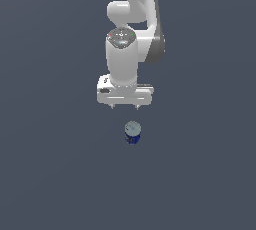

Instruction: Pick up the object and move it to a goal position.

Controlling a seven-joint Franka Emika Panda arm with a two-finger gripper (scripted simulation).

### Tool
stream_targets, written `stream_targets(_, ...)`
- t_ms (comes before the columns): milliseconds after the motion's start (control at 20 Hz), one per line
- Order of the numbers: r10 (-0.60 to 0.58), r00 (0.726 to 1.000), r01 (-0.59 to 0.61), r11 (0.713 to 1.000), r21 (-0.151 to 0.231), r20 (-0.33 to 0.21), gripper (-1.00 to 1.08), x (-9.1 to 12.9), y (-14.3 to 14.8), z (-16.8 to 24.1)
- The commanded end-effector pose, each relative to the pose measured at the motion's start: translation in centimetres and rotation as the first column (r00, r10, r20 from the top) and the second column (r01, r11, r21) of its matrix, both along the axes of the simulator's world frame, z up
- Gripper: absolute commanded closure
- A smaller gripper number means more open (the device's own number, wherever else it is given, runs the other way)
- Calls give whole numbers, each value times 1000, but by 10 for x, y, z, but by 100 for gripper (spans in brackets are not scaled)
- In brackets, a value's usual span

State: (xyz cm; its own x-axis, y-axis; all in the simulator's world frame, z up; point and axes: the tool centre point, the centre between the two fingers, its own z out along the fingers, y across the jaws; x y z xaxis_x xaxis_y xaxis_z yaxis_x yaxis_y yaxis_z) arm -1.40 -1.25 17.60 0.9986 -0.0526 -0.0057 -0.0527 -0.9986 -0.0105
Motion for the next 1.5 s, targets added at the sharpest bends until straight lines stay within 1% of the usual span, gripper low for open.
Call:
stream_targets(0, 0, 1000, 0, 1000, 0, 0, -92, 0, 0, 0)
stream_targets(150, 14, 1000, -14, 1000, 1, -3, -92, 0, 6, 0)
stream_targets(400, 75, 997, -75, 997, 5, -16, -92, -3, 33, 0)
stream_targets(750, 66, 998, -66, 998, 5, -16, -92, -1, 34, -1)
stream_targets(1100, -10, 1000, 10, 1000, 3, -13, -92, 11, 34, -10)
stream_targets(1300, -83, 997, 83, 997, 0, -10, -92, 23, 34, -19)
stream_targets(1450, -149, 989, 149, 989, -3, -7, -92, 33, 34, -28)
